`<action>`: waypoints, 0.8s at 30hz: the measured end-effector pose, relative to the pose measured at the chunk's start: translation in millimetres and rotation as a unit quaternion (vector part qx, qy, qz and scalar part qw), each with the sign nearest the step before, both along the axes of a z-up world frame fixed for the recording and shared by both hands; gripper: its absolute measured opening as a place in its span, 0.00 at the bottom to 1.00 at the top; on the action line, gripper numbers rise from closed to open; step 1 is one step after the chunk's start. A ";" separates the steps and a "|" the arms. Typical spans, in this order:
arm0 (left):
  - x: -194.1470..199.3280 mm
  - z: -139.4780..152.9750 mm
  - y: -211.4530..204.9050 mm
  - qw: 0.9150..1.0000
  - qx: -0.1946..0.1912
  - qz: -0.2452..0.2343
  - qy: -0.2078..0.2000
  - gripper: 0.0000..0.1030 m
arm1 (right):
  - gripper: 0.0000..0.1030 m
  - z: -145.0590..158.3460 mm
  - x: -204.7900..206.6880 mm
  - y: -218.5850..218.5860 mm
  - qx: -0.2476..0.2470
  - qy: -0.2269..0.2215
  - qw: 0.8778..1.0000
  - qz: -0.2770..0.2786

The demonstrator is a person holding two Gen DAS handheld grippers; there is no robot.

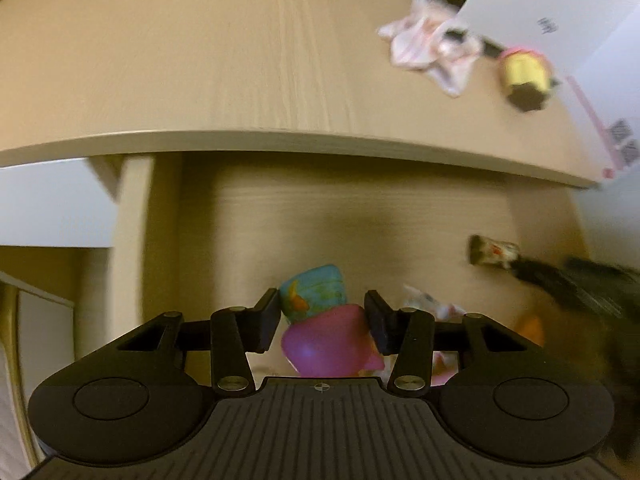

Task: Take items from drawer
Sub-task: 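Grasp the orange pumpkin with the right tool while the left tool holds the pig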

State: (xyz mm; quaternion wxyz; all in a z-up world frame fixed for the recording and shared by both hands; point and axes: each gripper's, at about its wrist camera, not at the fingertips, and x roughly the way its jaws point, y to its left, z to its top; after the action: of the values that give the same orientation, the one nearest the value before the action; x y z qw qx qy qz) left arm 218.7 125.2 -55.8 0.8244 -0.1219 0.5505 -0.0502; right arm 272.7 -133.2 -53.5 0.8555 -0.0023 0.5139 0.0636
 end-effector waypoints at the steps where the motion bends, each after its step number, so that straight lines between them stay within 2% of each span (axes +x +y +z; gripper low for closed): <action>1: -9.2 8.3 4.0 1.000 -0.003 0.000 -0.005 0.49 | 0.88 -5.7 7.5 2.4 -0.009 0.009 1.000 -0.003; 3: -26.1 23.4 11.5 1.000 0.002 0.007 -0.012 0.49 | 0.83 -13.0 20.0 8.1 -0.005 0.037 0.999 0.000; 5: -39.8 30.5 20.2 1.000 0.014 0.019 -0.018 0.49 | 0.82 -11.5 23.0 19.7 0.037 0.050 0.997 0.044; 8: -49.9 42.7 33.8 0.999 0.038 0.036 -0.013 0.49 | 0.82 -15.1 20.5 56.7 0.083 0.090 0.985 0.121; 10: -56.1 46.0 38.7 0.998 0.044 0.044 -0.013 0.49 | 0.82 -22.0 15.1 85.0 0.088 0.114 0.977 0.156; 13: -66.6 51.8 36.6 0.997 0.059 0.050 -0.019 0.49 | 0.82 -38.6 3.2 130.7 0.042 0.141 0.966 0.211; 17: -81.9 58.4 35.4 0.995 0.074 0.054 -0.025 0.49 | 0.80 -64.0 -8.8 168.0 -0.030 0.149 0.954 0.259; 20: -89.4 63.4 34.4 0.995 0.071 0.057 -0.036 0.49 | 0.56 -65.8 -13.8 176.7 -0.058 0.140 0.948 0.279; 24: -94.5 69.8 30.8 0.995 0.069 0.045 -0.049 0.49 | 0.54 -58.6 -22.5 170.0 -0.055 0.133 0.948 0.284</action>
State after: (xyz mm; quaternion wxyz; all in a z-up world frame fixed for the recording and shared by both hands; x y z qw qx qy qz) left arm 124.2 156.0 14.0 0.8582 -0.0872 0.5055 0.0190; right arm 250.2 36.7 -112.1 0.7248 -0.1867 0.6035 0.2749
